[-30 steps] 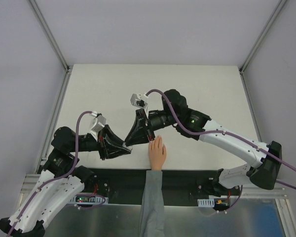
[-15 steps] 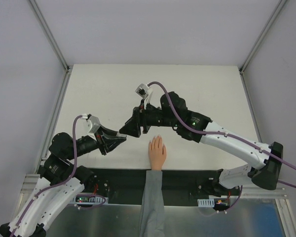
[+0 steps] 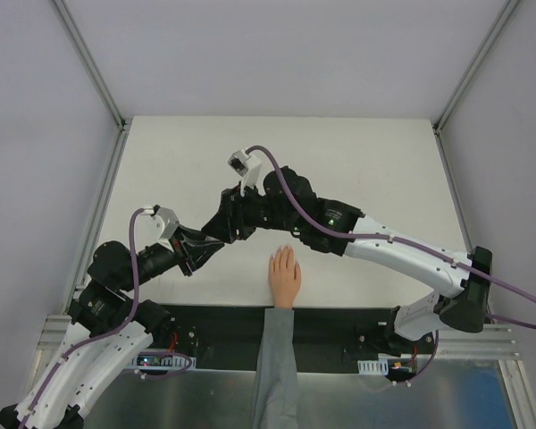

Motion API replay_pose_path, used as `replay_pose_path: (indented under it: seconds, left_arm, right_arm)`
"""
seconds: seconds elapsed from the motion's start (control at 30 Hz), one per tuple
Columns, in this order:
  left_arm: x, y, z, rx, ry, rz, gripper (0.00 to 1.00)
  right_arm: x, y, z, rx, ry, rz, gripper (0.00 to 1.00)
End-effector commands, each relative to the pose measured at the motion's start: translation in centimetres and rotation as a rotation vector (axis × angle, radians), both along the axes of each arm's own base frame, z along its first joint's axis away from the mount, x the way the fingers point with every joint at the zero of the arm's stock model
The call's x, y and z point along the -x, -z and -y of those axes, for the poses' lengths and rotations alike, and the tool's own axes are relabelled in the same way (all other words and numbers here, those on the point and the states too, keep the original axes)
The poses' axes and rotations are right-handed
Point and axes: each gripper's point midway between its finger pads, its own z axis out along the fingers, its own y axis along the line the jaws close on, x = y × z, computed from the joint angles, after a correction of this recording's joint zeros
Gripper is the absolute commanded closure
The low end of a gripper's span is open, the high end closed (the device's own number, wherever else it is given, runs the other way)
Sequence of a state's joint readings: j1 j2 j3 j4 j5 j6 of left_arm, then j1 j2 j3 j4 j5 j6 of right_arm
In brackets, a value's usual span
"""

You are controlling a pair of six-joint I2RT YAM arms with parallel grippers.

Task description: Paint the nails

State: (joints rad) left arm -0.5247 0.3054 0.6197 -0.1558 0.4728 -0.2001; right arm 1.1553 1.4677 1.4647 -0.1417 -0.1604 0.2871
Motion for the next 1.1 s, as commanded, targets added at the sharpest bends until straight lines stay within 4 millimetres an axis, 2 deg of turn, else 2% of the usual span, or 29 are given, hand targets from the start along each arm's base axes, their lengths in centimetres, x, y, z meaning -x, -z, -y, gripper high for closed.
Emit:
replay_pose_path:
  seconds: [0.0,0.13,0.2,0.23,0.27,0.33,0.37,0.43,0.47,0.5,0.53,0.57,0.6,0.67,0.73,0.87,0.93,0.97,1.0,1.07]
  left_arm:
    - [-0.3,-2.3,-0.6,0.049,-0.046,0.069,1.00]
    - [-0.5,-2.5,-0.7,0.068,-0.062,0.057,1.00]
    - [-0.5,-2.7,-0.6,0.081,-0.056,0.059,1.00]
    - [-0.3,-2.9,-0.5,0.088,-0.048,0.058,1.00]
    - [-0.2,-3.0,-0.4,0.087,-0.037,0.056,1.00]
    - [0.7,-3.2,0.1,0.089,0.021,0.057,1.00]
    - [1.2,-3.3,0.3,0.089,0.047,0.060,1.00]
    - [2.5,-3.8,0.9,0.100,0.123,0.083,1.00]
    - [4.7,-3.9,1.6,0.095,0.253,0.096,1.00]
    - [6.3,-3.9,2.0,0.090,0.351,0.107,1.00]
    - [7.8,-4.8,2.3,0.116,0.445,0.126,1.00]
    - [10.3,-4.6,2.5,0.106,0.596,0.126,1.00]
    - [10.7,-4.2,2.6,0.109,0.639,0.096,1.00]
    - [11.2,-4.0,2.9,0.107,0.702,0.016,1.00]
    - [10.6,-3.9,3.0,0.115,0.672,0.002,1.00]
    - [8.6,-4.1,2.9,0.143,0.526,0.045,1.00]
    - [8.1,-4.1,2.8,0.138,0.489,0.065,1.00]
    - [7.7,-3.8,2.7,0.129,0.464,0.047,1.00]
    - [6.8,-3.8,2.6,0.123,0.416,0.062,1.00]
    - [6.0,-3.5,2.4,0.097,0.360,0.066,1.00]
  right_arm:
    - [0.1,-2.1,-0.4,-0.031,0.018,0.006,0.54]
    - [0.3,-1.6,-1.1,-0.021,-0.004,-0.007,0.55]
    - [0.6,-1.7,-1.2,-0.023,-0.023,-0.012,0.62]
    - [0.7,-1.6,-1.3,-0.022,-0.029,-0.009,0.66]
    - [0.8,-1.7,-1.3,-0.024,-0.036,-0.005,0.80]
    - [0.8,-1.7,-1.1,-0.019,-0.047,0.027,0.95]
    - [1.1,-2.1,-0.9,-0.025,-0.064,0.044,1.00]
    - [1.6,-2.0,-0.4,-0.026,-0.159,0.146,1.00]
    - [5.2,-4.3,0.1,-0.153,-0.421,0.212,1.00]
    - [8.0,-2.6,1.1,-0.212,-0.615,0.220,1.00]
    - [9.9,-5.8,2.2,-0.425,-0.741,0.366,1.00]
    - [10.4,-5.0,3.1,-0.410,-0.805,0.232,1.00]
    - [11.1,-6.3,3.5,-0.423,-0.881,0.225,1.00]
    - [11.3,-6.2,3.8,-0.422,-0.887,0.218,1.00]
    - [11.3,-5.7,3.8,-0.415,-0.883,0.202,1.00]
    - [10.5,-6.3,3.9,-0.425,-0.782,0.203,1.00]
    - [9.3,-6.3,3.6,-0.406,-0.682,0.178,1.00]
    - [8.7,-6.5,3.5,-0.393,-0.633,0.166,0.96]
    - [8.0,-5.6,3.5,-0.335,-0.575,0.120,0.72]
    - [5.7,-6.0,3.0,-0.291,-0.403,0.103,0.54]
